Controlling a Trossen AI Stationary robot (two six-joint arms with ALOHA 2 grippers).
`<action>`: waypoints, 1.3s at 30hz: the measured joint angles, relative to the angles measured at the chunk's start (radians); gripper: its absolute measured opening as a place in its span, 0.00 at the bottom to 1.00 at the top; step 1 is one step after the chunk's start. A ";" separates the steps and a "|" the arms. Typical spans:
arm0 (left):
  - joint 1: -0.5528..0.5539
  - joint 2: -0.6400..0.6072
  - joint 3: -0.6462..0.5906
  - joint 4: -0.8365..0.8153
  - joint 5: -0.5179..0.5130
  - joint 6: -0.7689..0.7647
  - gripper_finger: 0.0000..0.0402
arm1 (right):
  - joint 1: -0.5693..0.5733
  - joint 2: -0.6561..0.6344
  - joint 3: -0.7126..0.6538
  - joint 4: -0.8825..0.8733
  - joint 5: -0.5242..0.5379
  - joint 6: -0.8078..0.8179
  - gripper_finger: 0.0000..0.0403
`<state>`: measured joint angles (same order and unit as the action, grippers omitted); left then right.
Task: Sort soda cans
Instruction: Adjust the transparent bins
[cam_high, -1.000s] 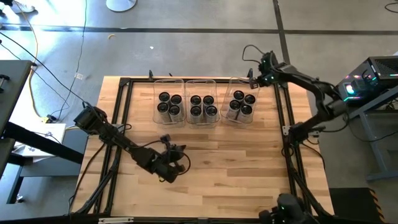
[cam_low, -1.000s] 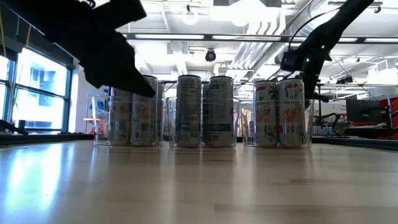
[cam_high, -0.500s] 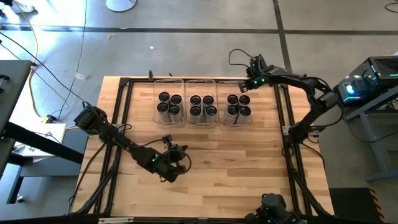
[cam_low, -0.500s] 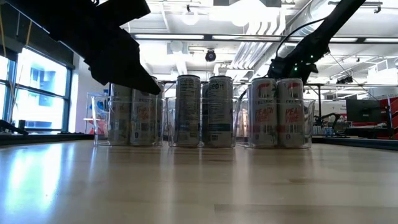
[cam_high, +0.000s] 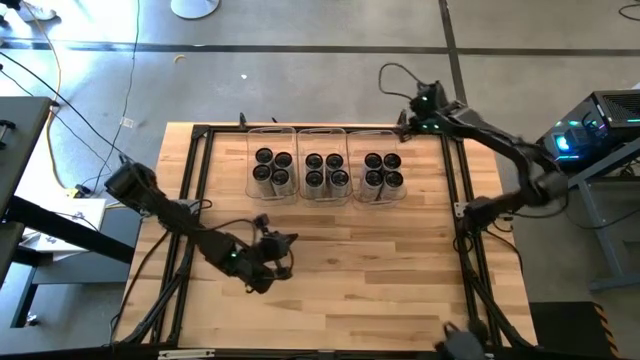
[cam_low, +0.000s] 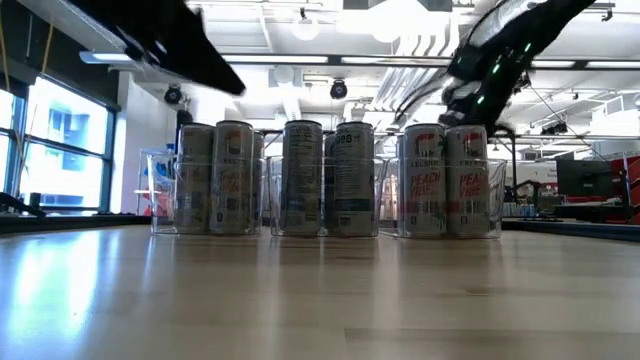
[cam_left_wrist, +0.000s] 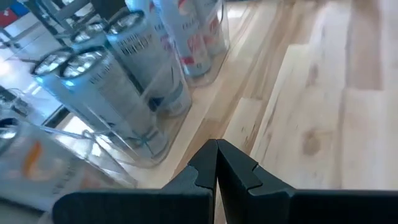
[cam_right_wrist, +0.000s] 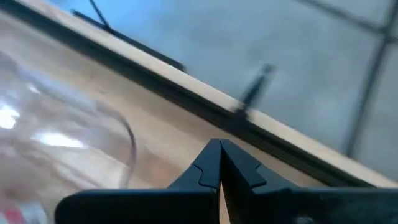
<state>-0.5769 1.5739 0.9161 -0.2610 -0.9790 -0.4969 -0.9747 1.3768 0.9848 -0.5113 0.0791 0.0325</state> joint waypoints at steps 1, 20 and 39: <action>-0.012 -0.025 0.000 -0.027 -0.004 -0.009 0.00 | 0.014 -0.045 0.000 -0.055 0.038 -0.011 0.00; -0.230 -0.165 0.000 -0.502 -0.212 -0.436 0.00 | 0.581 -0.485 -0.472 -0.232 0.048 0.521 0.00; -0.228 -0.164 0.000 -0.502 -0.216 -0.435 0.00 | 0.675 -0.479 -0.579 0.064 0.071 0.623 0.00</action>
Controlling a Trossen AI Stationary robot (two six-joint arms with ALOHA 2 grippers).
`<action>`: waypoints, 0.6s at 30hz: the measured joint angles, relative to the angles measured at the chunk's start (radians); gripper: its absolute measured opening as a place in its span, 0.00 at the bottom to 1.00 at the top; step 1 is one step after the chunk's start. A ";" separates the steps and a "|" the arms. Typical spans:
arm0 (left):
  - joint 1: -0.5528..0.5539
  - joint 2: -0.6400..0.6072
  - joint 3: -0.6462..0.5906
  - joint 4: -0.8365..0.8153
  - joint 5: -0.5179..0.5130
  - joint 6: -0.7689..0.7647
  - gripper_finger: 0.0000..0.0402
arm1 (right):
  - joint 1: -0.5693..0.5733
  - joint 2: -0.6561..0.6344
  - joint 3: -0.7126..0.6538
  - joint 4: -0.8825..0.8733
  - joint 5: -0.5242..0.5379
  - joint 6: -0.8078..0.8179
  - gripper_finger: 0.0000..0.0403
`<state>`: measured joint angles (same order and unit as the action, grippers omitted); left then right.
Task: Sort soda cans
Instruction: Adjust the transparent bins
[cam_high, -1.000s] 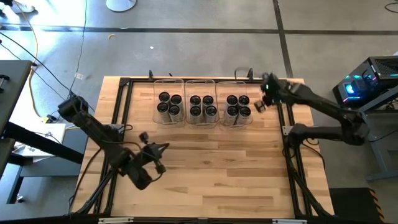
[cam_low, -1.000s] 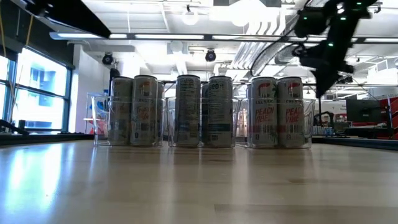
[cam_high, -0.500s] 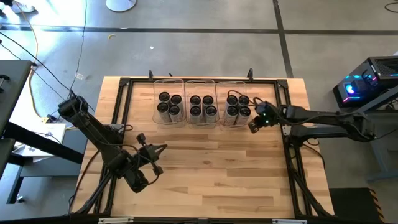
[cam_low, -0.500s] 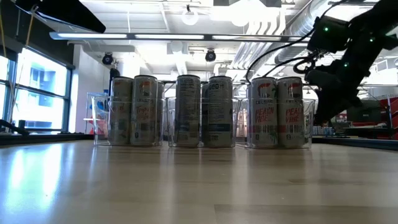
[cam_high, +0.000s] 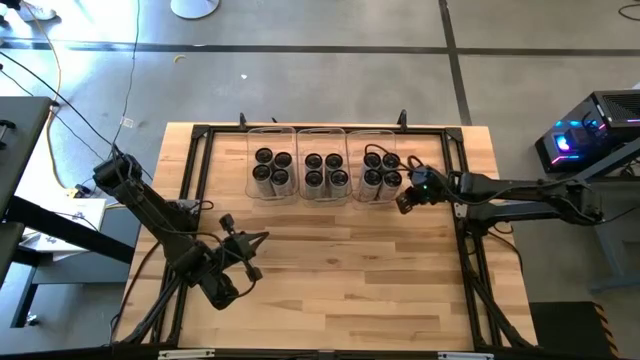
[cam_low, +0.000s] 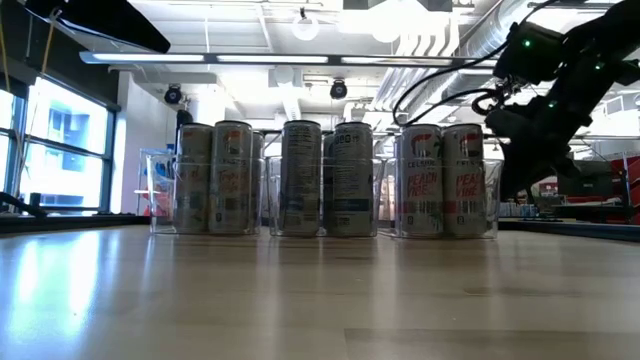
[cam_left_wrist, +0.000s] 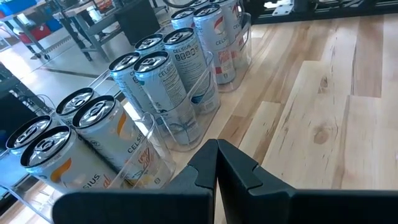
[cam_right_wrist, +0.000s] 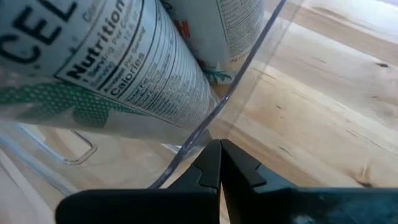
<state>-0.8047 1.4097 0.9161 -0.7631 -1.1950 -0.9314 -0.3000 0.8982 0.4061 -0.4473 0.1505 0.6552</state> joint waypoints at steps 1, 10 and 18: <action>0.000 0.000 0.000 0.000 0.000 0.000 0.00 | 0.000 0.000 0.000 0.002 0.004 0.000 0.00; 0.000 0.000 0.000 0.000 0.000 0.000 0.00 | 0.000 0.000 0.000 0.037 0.092 0.017 0.00; 0.000 0.000 0.000 0.000 0.005 0.000 0.00 | 0.017 -0.023 0.025 -0.092 0.085 -0.011 0.00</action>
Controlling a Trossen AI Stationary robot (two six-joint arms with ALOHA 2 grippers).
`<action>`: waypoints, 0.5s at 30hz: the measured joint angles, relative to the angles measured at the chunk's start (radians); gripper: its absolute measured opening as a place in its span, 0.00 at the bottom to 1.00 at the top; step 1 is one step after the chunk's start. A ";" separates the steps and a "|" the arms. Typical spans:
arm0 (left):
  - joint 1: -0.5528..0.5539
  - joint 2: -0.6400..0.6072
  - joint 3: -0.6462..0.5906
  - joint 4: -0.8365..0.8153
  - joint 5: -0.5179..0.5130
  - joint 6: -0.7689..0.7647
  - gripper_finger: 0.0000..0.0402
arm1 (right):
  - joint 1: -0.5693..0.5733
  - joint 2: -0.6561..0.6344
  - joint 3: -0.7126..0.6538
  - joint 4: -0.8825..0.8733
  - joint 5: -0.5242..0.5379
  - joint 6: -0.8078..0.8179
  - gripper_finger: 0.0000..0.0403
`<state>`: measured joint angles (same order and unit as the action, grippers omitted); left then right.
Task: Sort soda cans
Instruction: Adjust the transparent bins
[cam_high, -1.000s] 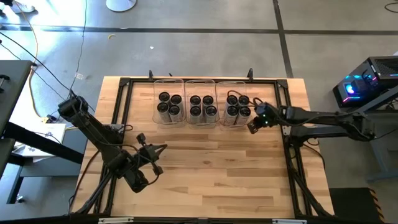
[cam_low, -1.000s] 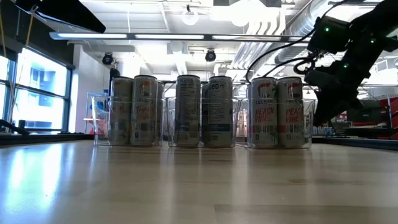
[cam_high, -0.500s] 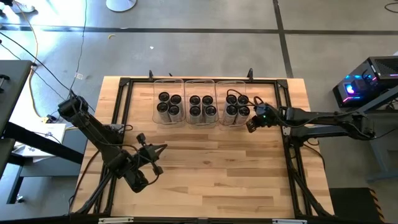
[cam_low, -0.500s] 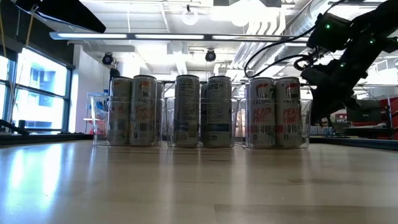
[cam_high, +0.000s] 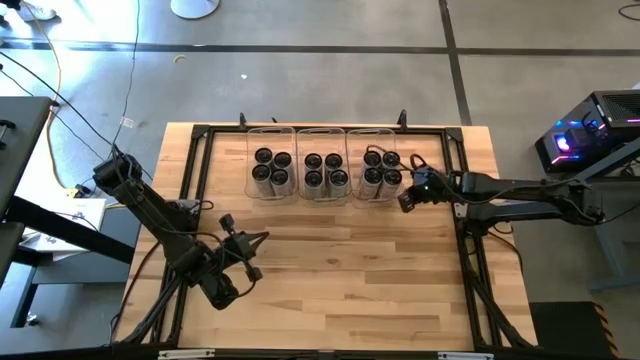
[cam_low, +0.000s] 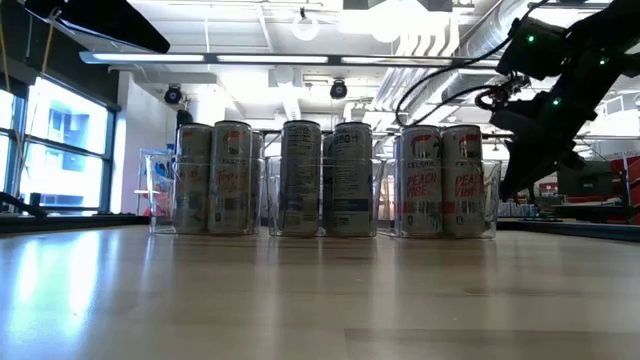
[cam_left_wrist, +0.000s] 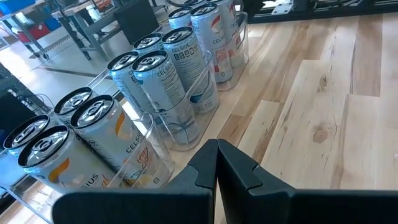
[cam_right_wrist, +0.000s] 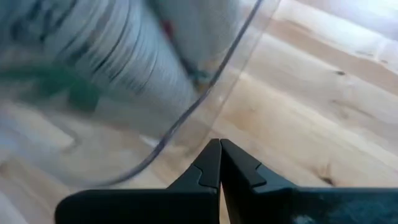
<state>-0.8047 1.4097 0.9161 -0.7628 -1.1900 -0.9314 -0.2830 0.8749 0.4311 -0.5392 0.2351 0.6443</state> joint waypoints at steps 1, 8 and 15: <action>0.000 0.000 0.000 0.000 0.000 0.000 0.00 | 0.014 0.000 0.000 -0.003 -0.004 -0.005 0.00; 0.000 0.000 0.000 0.002 0.002 -0.007 0.00 | 0.148 0.002 0.000 -0.016 -0.011 0.033 0.00; 0.000 0.000 0.000 0.003 0.002 -0.007 0.00 | 0.351 0.002 0.000 -0.012 0.085 0.055 0.00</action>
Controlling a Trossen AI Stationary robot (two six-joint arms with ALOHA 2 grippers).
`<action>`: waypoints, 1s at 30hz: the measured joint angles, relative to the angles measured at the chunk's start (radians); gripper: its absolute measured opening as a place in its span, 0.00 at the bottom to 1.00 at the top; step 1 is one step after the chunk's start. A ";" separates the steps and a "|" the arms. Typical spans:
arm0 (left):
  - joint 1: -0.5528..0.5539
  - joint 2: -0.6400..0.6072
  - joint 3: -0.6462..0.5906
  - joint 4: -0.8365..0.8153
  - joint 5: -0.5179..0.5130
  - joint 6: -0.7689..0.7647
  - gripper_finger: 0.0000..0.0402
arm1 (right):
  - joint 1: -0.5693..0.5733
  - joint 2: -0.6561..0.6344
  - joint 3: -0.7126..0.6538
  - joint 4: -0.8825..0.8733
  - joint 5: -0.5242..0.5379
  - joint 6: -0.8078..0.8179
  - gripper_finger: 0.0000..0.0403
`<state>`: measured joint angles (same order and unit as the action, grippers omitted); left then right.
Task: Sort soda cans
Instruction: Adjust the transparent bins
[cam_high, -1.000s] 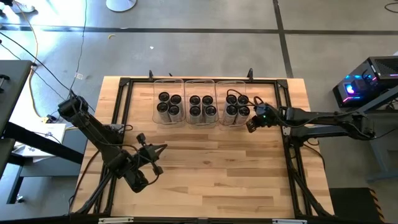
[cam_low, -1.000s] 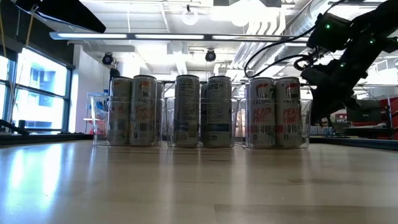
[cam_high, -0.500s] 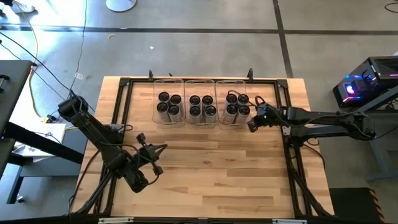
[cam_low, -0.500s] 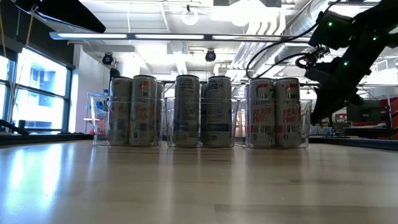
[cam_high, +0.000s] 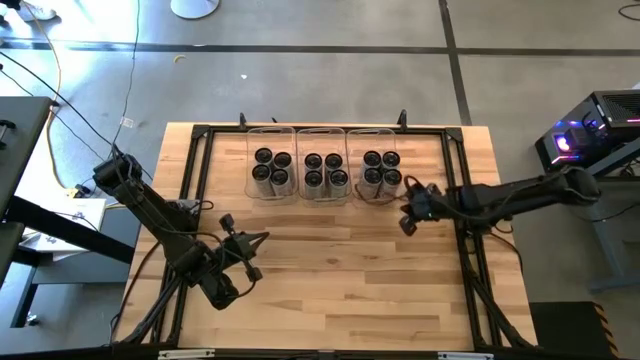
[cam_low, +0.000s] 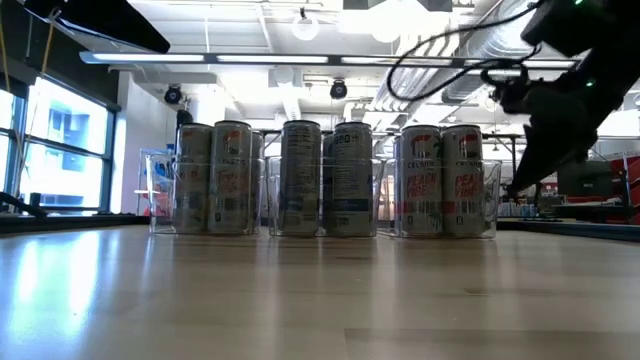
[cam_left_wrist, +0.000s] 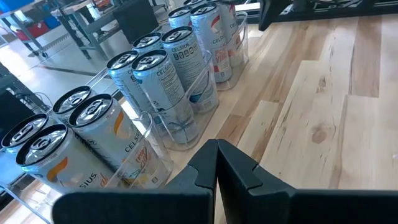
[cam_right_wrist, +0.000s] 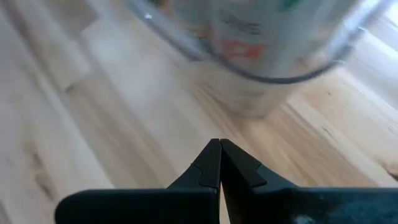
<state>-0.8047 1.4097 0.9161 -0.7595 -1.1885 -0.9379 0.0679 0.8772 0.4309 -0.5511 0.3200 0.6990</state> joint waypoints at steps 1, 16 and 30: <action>0.000 0.000 0.000 0.000 0.000 0.002 0.00 | 0.031 0.000 0.000 0.009 0.022 -0.004 0.00; 0.026 0.000 0.000 -0.006 0.001 0.005 0.00 | 0.158 0.330 0.000 0.549 0.240 -0.393 0.00; 0.033 0.000 0.000 -0.006 0.005 0.006 0.00 | 0.100 0.591 0.129 0.740 0.270 -0.582 0.00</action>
<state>-0.7715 1.4101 0.9161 -0.7658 -1.1834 -0.9318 0.1680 1.4681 0.5600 0.1887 0.5902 0.1171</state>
